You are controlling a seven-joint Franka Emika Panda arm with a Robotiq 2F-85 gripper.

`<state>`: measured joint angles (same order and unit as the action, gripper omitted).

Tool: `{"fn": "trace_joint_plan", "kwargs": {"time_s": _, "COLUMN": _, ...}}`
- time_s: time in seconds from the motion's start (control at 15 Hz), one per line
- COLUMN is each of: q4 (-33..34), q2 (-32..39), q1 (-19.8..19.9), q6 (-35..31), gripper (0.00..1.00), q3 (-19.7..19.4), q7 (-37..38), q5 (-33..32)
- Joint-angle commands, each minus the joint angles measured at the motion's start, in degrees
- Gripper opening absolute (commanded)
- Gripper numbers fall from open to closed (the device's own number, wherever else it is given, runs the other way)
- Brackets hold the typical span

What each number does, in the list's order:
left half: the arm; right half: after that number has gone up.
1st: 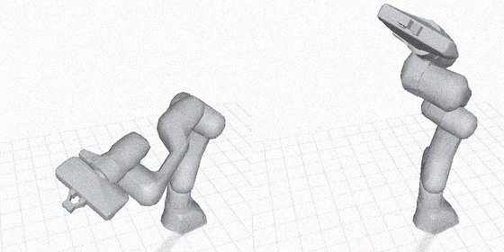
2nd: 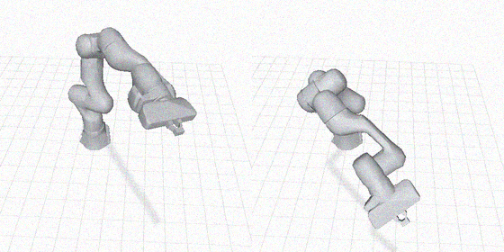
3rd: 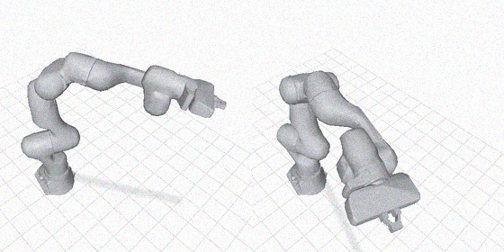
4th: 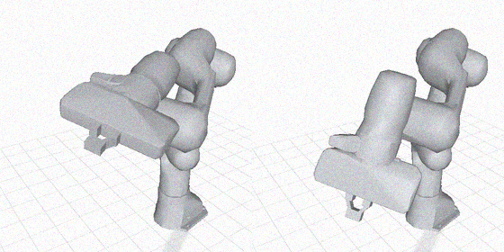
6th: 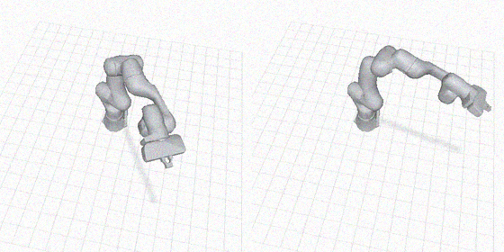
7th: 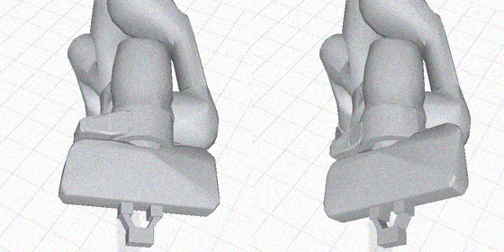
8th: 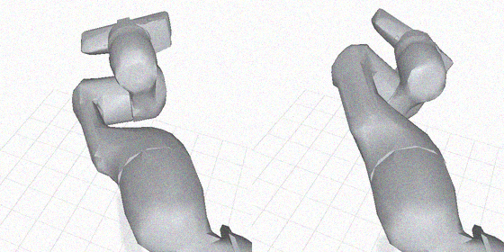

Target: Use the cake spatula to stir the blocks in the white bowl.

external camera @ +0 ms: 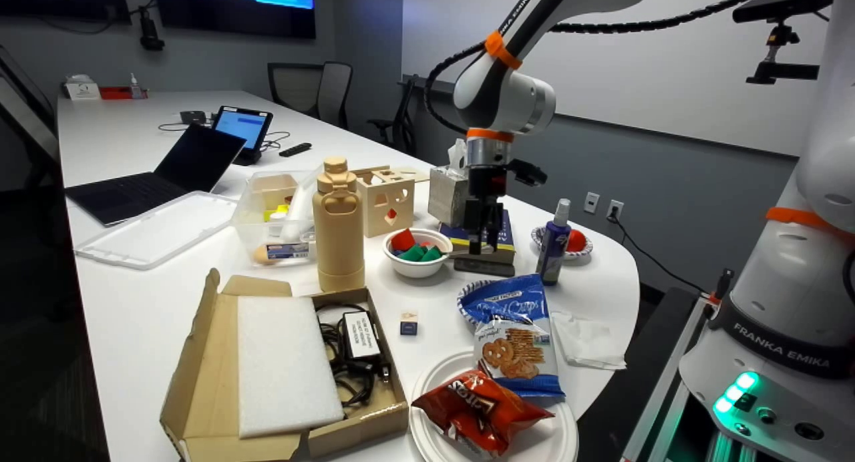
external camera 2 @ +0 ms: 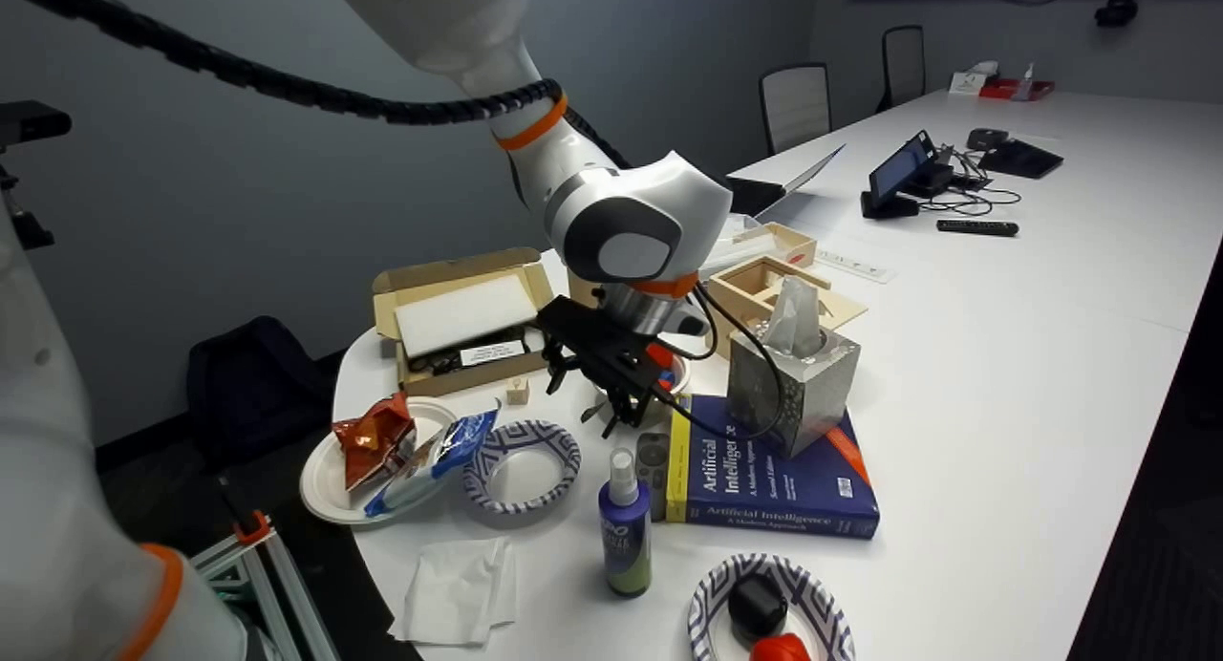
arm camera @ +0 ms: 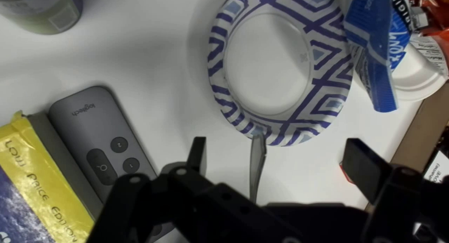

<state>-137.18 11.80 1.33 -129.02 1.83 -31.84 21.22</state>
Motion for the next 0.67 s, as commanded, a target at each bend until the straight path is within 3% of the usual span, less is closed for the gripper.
{"fn": "trace_joint_plan", "kwargs": {"time_s": 0.0, "q4": -0.8, "q2": -1.3, "q1": 0.7, "q6": 0.0, "gripper": 1.00, "q3": 0.8, "q7": 1.1, "q5": -0.7}}
{"fn": "trace_joint_plan", "kwargs": {"time_s": 0.33, "q4": -0.9, "q2": -1.2, "q1": 0.7, "q6": 0.2, "gripper": 1.00, "q3": 0.9, "q7": 1.5, "q5": -0.7}}
{"fn": "trace_joint_plan", "kwargs": {"time_s": 0.4, "q4": -0.9, "q2": -1.2, "q1": 0.8, "q6": 0.1, "gripper": 0.77, "q3": 0.8, "q7": 1.4, "q5": -0.7}}
{"fn": "trace_joint_plan", "kwargs": {"time_s": 0.6, "q4": -0.8, "q2": -1.2, "q1": 0.8, "q6": 0.2, "gripper": 0.71, "q3": 0.9, "q7": 1.4, "q5": -0.5}}
